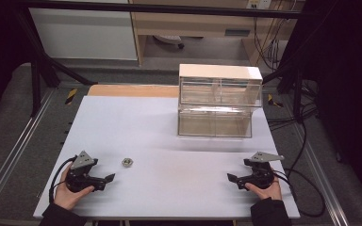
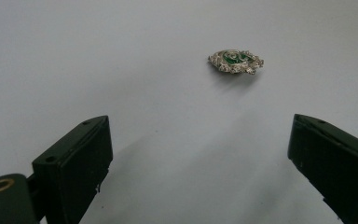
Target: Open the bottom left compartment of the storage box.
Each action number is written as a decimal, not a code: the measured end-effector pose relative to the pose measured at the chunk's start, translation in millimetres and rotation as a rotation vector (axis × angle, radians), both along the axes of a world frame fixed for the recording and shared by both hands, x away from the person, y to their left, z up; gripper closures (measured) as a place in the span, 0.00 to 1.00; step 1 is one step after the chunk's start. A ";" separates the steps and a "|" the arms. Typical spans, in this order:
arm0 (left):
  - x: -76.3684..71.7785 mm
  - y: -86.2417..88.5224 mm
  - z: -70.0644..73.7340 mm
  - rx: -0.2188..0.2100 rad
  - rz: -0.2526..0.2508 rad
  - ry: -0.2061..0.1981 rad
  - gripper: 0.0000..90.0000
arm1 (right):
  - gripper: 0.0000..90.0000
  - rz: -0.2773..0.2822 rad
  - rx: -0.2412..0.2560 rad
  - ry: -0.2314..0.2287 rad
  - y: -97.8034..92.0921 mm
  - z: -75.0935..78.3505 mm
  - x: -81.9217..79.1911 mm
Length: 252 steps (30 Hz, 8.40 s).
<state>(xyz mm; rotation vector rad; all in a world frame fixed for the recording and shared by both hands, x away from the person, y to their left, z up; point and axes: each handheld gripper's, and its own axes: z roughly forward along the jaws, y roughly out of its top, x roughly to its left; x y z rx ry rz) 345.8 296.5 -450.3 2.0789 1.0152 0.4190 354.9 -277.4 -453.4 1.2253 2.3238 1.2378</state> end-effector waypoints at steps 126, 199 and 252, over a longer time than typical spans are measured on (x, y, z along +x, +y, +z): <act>-1.9 1.8 3.4 -0.006 0.034 -0.026 0.09 | 1.00 -0.011 -0.006 -0.164 98.7 25.9 72.8; -2.4 0.7 3.1 -0.005 0.028 -0.027 0.09 | 1.00 -0.017 -0.003 -0.208 100.8 31.4 63.3; -3.2 -0.3 3.8 0.001 0.025 -0.033 0.09 | 1.00 -0.046 0.018 -0.291 90.0 55.8 57.1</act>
